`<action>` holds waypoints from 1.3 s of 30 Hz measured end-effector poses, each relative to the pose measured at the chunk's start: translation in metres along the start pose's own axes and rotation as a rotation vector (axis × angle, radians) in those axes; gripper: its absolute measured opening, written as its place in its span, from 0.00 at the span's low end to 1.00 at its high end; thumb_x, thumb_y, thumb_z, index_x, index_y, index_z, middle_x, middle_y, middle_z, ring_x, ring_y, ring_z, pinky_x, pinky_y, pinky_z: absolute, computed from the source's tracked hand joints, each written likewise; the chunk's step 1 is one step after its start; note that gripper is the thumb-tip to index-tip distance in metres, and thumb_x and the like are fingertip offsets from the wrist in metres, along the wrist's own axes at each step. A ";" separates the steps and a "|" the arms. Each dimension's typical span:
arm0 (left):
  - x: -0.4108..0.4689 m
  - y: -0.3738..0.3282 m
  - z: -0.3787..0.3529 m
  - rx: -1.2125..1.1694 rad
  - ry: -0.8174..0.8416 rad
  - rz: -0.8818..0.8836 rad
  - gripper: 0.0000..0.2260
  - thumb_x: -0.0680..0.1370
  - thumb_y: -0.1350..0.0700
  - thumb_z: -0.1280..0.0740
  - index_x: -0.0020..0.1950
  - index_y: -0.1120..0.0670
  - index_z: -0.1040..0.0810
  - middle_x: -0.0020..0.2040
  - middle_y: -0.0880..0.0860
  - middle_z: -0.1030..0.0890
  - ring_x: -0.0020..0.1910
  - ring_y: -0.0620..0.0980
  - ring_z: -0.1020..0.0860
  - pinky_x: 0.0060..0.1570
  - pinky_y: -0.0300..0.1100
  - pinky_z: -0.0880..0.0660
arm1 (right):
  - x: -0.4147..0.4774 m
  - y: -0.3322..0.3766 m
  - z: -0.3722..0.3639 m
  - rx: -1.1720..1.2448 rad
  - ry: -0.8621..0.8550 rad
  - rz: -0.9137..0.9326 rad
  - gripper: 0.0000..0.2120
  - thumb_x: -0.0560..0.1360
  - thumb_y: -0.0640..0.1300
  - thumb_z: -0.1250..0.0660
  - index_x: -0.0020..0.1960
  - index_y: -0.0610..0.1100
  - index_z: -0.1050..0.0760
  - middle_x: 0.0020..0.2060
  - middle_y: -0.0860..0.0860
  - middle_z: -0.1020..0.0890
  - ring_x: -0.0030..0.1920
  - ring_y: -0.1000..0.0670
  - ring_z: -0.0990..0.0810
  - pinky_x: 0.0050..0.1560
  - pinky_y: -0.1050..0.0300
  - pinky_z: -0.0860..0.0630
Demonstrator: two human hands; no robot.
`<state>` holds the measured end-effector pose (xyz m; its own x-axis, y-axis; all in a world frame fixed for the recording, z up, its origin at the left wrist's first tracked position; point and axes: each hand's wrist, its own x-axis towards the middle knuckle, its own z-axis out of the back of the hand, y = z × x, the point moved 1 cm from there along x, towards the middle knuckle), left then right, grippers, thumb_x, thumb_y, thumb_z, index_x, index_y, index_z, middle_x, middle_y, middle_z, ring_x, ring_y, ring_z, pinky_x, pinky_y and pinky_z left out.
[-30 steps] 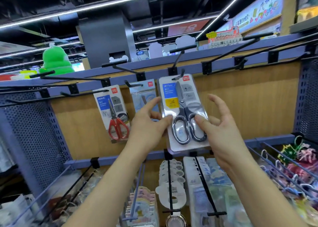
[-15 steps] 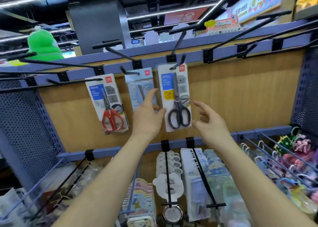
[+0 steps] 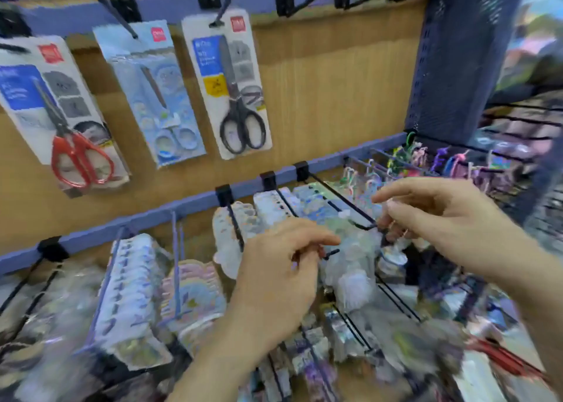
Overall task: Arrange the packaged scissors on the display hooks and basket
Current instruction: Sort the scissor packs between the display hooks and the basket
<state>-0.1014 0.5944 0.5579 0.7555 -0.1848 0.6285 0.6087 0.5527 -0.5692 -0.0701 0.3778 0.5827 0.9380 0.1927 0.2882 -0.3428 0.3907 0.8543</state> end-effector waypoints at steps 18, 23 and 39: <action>-0.184 0.032 -0.296 -0.075 0.933 0.002 0.11 0.71 0.60 0.37 0.46 0.54 0.16 0.44 0.51 0.17 0.42 0.45 0.23 0.43 0.33 0.31 | -0.376 -0.241 0.047 -0.427 -0.256 -1.102 0.10 0.78 0.40 0.35 0.57 0.47 0.20 0.41 0.53 0.18 0.39 0.52 0.21 0.38 0.68 0.31; -0.226 0.031 -0.405 0.014 1.110 0.117 0.10 0.74 0.64 0.33 0.48 0.52 0.15 0.49 0.49 0.16 0.44 0.50 0.19 0.45 0.41 0.27 | -0.441 -0.335 0.052 -0.217 -0.418 -1.324 0.16 0.78 0.37 0.36 0.64 0.48 0.24 0.52 0.48 0.18 0.46 0.49 0.20 0.47 0.61 0.30; -0.267 0.107 -0.676 0.088 1.294 0.590 0.14 0.80 0.60 0.38 0.64 0.54 0.22 0.60 0.51 0.19 0.59 0.49 0.23 0.61 0.42 0.28 | -0.432 -0.580 0.066 0.070 -0.546 -1.338 0.32 0.79 0.43 0.34 0.79 0.48 0.44 0.75 0.52 0.33 0.75 0.50 0.35 0.63 0.67 0.41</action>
<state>-0.0744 0.1535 -0.0285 0.6033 -0.4867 -0.6318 0.1512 0.8477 -0.5085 -0.2731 0.0083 -0.0084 0.4551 -0.6424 -0.6166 0.7790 -0.0482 0.6252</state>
